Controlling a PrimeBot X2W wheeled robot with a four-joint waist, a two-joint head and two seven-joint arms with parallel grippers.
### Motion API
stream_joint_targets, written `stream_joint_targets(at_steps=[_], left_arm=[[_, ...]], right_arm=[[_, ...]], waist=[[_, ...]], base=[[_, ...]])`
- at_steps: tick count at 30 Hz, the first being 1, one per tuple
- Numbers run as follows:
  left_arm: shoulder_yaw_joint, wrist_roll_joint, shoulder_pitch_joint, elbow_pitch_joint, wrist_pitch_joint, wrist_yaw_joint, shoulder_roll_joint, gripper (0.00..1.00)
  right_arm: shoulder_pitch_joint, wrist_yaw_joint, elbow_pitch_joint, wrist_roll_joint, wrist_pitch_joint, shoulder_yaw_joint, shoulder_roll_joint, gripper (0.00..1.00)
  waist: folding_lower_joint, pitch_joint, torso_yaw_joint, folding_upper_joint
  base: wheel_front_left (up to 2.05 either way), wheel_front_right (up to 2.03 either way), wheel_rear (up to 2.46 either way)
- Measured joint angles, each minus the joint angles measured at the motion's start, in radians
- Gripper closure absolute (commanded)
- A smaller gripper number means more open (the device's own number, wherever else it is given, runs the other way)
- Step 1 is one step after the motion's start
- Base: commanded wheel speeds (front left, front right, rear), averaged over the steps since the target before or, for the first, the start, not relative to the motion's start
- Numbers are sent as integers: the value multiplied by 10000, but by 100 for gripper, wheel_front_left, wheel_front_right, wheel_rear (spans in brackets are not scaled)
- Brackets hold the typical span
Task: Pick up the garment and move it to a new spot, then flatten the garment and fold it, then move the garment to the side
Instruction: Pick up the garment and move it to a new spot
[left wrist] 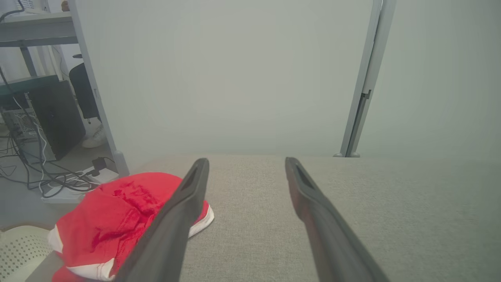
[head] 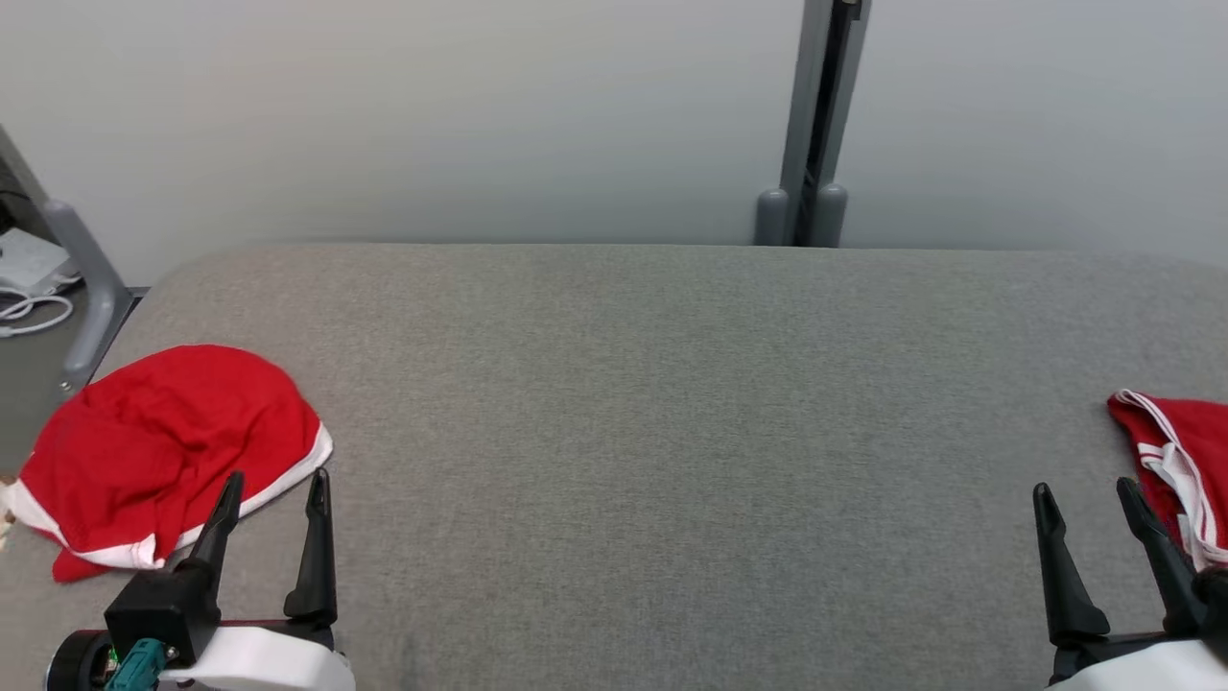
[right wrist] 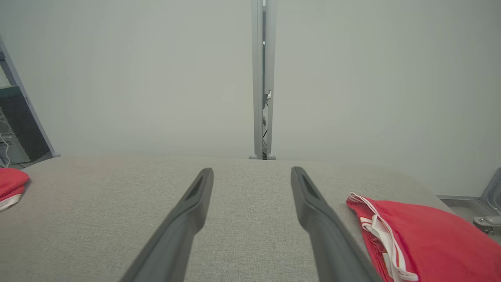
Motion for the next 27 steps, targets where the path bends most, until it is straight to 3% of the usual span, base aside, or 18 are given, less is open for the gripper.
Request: stream_joint_targets(at_steps=[16,22,27], left_arm=[[295,-259,-735,619,-633,-305,-105,0],[364,-316,-884,754,-763,-347,-138,0],[472,-347,-981,803,-840,-353,-192,0]], right_arm=[[-346,0,31,104,50,587,23,0],[-386,0,19,102,65,575,27,0],[-422,0,-35,102,146,621,12,0]], waist=[[0,287,2822,0],[0,415,3313,0],[0,558,3340,0]], base=[[0,0,0],[0,0,0],[0,0,0]])
